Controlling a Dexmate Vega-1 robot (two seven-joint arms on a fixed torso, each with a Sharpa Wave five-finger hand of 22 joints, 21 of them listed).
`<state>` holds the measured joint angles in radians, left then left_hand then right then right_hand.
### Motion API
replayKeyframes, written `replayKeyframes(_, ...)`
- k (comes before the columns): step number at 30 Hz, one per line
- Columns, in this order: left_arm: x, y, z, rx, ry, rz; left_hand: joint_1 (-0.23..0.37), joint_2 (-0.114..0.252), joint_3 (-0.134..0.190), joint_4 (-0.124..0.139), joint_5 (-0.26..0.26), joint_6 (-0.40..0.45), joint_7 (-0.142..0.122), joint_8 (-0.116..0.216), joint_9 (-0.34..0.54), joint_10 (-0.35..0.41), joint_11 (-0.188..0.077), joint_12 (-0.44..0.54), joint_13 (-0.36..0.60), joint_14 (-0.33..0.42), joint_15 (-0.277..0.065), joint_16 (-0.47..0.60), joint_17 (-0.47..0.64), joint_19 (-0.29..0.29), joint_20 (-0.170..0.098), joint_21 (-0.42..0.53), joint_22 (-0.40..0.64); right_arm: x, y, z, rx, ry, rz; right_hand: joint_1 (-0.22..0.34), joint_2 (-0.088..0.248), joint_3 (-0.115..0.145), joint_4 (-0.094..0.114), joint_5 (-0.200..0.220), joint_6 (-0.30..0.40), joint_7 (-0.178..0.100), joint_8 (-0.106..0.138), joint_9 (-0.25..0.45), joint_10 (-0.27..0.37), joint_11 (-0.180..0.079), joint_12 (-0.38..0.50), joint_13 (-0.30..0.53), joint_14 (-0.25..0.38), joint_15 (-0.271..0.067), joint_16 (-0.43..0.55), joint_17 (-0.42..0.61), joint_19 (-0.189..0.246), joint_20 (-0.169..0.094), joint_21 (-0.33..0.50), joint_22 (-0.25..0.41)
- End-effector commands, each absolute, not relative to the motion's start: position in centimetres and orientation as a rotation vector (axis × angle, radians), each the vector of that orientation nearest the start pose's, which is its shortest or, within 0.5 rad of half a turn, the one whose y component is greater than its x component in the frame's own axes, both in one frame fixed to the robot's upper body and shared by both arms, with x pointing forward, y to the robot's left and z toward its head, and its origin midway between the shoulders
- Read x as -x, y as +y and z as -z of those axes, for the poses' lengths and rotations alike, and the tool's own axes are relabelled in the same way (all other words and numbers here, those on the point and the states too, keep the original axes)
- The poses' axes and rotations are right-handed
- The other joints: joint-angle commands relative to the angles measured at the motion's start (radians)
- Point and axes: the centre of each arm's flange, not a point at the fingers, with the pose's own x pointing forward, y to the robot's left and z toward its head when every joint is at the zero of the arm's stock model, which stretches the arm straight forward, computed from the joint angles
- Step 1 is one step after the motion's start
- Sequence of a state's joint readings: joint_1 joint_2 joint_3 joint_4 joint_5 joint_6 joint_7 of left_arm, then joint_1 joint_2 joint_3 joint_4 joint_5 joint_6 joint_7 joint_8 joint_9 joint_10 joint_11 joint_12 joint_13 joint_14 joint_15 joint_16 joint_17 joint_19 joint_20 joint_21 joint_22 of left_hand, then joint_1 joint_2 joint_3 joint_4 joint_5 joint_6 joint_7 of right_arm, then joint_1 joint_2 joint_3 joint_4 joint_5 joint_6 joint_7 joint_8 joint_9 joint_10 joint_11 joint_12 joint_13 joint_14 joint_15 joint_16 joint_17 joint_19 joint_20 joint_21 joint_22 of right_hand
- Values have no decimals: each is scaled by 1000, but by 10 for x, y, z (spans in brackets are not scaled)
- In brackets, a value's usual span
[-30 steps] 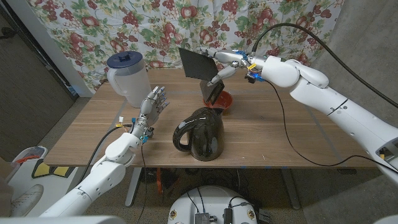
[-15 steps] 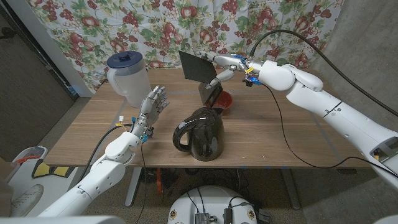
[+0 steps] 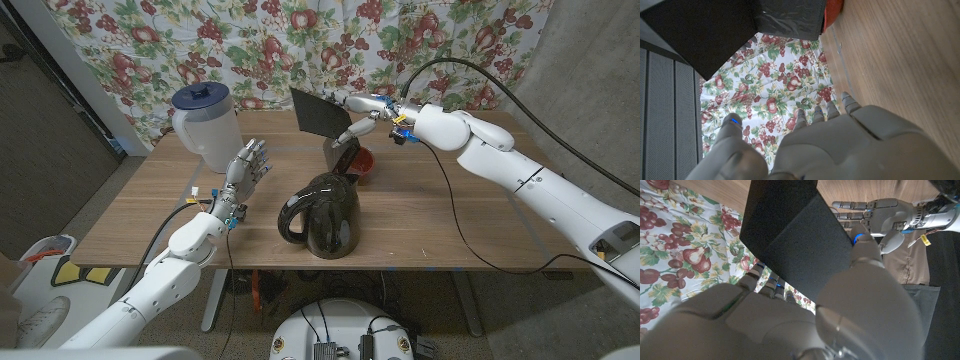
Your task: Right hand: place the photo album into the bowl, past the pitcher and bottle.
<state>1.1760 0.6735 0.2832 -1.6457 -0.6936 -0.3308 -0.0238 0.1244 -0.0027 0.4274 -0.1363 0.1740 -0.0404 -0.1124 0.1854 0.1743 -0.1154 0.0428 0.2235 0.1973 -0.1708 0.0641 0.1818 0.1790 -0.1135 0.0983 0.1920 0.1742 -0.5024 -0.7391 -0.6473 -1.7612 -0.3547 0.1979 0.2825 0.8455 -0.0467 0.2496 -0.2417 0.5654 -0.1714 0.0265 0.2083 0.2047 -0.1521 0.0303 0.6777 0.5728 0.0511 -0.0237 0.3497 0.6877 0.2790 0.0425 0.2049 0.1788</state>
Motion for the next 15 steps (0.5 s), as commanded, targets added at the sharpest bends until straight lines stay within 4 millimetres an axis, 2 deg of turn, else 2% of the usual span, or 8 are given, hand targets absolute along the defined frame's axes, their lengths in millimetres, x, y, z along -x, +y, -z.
replayKeyframes(1, -567, 292, 80, 10, -593, 297, 1, 4, 0, 1, 6, 5, -6, 1, 4, -2, 1, -1, 4, -69, 4, 4, 3, -5, -2, 1, 2, -564, -133, -118, 1403, -939, -449, 79, 120, 187, 88, 8, -128, -4, 1, 2, 13, -11, 178, 226, 10, -3, -4, 3, 11, -16, 1, 2)
replayKeyframes(15, -567, 286, 77, 2, -590, 300, 1, 5, -1, 1, 6, 5, -5, 1, 4, -3, 0, -1, 4, -69, 4, 4, 3, -5, -2, 1, 2, -576, -148, -111, 1393, -897, -432, 79, 119, 194, 87, 11, -123, -6, 0, 2, 13, -12, 179, 227, 8, -2, -13, 2, 0, -13, -3, 1)
